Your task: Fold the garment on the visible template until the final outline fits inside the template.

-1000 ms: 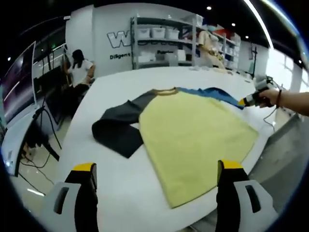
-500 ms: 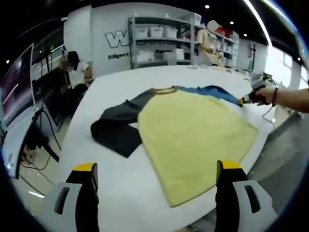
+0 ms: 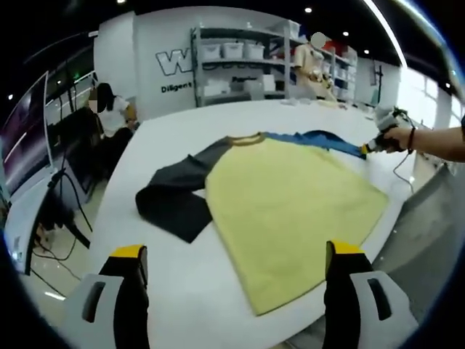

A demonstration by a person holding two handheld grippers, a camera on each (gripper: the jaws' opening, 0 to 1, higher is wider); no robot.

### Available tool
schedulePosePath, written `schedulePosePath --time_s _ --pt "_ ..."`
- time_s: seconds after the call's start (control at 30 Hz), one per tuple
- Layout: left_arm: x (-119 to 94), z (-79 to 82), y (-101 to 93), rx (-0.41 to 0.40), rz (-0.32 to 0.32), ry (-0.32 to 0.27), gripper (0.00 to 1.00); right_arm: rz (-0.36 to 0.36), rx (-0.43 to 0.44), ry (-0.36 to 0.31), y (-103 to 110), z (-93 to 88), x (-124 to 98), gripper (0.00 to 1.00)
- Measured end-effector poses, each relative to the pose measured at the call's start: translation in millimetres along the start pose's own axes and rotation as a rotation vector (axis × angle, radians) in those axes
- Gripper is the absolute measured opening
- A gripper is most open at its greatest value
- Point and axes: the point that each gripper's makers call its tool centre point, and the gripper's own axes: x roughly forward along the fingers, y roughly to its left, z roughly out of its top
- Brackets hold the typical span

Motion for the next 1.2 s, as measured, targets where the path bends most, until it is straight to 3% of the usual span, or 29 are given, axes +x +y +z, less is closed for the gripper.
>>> schedulePosePath --time_s 0.2,0.43,0.77,1.0,1.2 --pt "-2 6.2 0.5 0.022 0.018 -0.013 0.92 -0.019 -0.078 0.011 -20 9.8 1 0.0" --pt "-4 8.5 -4.8 0.048 0.003 -0.015 0.97 -0.038 -0.129 0.03 -41 19.4 6 0.0" --pt "-4 6.8 -9.1 0.073 -0.016 0.002 0.98 -0.066 -0.276 0.061 -71 39.2 18 0.0" --pt "-4 5.2 -11.5 0.081 -0.029 0.016 0.99 -0.098 -0.297 0.078 -90 46.7 28 0.0" --pt "-4 5.5 -12.5 0.099 -0.03 0.026 0.99 -0.08 -0.287 0.072 -86 47.9 26 0.0"
